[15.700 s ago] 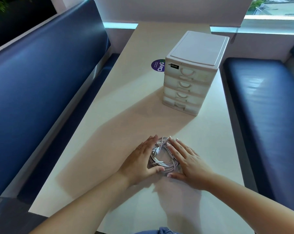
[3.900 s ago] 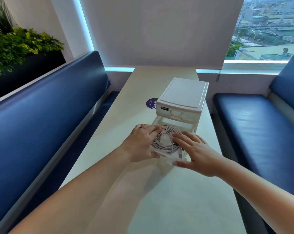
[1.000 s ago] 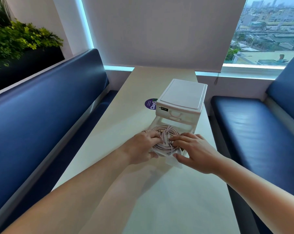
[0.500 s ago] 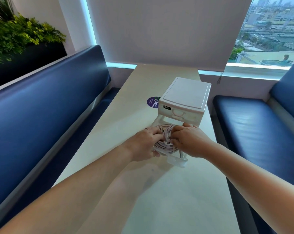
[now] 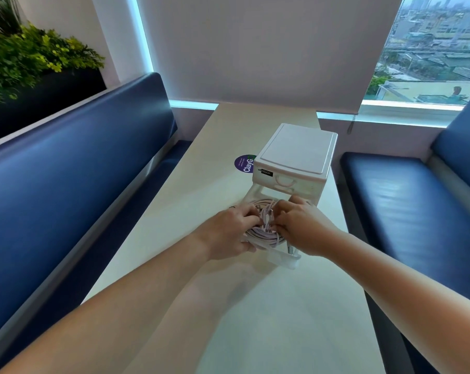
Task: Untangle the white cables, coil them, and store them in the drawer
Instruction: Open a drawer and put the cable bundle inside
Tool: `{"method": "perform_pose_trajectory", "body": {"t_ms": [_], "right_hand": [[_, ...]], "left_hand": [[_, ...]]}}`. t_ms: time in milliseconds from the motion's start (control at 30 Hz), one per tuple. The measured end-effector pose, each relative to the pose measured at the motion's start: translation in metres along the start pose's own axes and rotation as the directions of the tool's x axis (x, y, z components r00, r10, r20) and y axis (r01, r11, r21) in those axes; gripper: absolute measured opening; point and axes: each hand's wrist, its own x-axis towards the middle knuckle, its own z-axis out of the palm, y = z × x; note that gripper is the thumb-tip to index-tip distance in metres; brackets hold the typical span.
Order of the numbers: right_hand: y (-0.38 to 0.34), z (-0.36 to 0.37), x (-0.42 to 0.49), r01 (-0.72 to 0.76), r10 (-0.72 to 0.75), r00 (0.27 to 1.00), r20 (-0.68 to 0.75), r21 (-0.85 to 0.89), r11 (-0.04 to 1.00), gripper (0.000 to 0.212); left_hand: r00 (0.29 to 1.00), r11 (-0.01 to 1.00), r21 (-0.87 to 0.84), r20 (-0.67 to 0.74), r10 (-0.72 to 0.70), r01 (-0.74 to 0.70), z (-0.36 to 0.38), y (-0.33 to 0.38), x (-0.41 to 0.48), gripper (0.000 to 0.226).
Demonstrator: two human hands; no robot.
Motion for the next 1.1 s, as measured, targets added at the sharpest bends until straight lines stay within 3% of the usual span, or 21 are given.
{"method": "perform_pose_trajectory", "body": {"t_ms": [167, 300, 400, 500, 600, 667, 767, 867, 1100], "right_hand": [[-0.001, 0.006, -0.033, 0.034, -0.034, 0.999, 0.002, 0.015, 0.999, 0.067], [0.001, 0.014, -0.044, 0.03, -0.031, 0.999, 0.019, 0.027, 0.999, 0.087], [0.0, 0.019, -0.046, 0.048, -0.048, 0.998, -0.032, 0.002, 0.999, 0.083], [0.006, 0.007, -0.042, 0.051, -0.043, 0.995, -0.086, 0.098, 0.994, 0.083], [0.022, -0.016, -0.028, -0.02, 0.067, 0.945, -0.32, 0.148, 0.989, 0.071], [0.036, -0.031, -0.015, -0.137, 0.169, 0.907, -0.387, 0.109, 0.985, 0.069], [0.051, -0.04, 0.001, -0.266, 0.286, 0.93, -0.231, 0.115, 0.957, 0.083], [0.052, -0.036, 0.006, -0.27, 0.282, 0.955, -0.097, 0.119, 0.955, 0.107], [0.048, -0.03, 0.005, -0.262, 0.264, 0.964, -0.02, 0.071, 0.962, 0.134]], "left_hand": [[0.997, 0.991, 0.122, -0.054, 0.057, -0.05, 0.004, -0.003, -0.005, 0.058], [1.0, 0.996, 0.084, -0.026, 0.015, -0.013, 0.005, 0.0, -0.005, 0.071], [0.999, 0.985, 0.17, 0.007, 0.038, -0.039, 0.003, 0.0, -0.002, 0.072], [0.998, 0.976, 0.214, 0.043, 0.037, -0.045, 0.003, -0.001, 0.001, 0.069], [0.998, 0.978, 0.202, 0.047, 0.034, -0.043, 0.005, -0.002, 0.001, 0.067], [0.999, 0.98, 0.196, 0.046, 0.028, -0.037, 0.005, -0.002, 0.002, 0.066], [0.999, 0.985, 0.174, 0.053, 0.013, -0.022, 0.005, -0.003, 0.002, 0.065], [0.998, 0.984, 0.179, 0.067, 0.004, -0.016, 0.006, -0.005, 0.002, 0.065], [0.996, 0.991, 0.137, 0.086, -0.01, -0.002, 0.004, -0.005, 0.004, 0.066]]}}
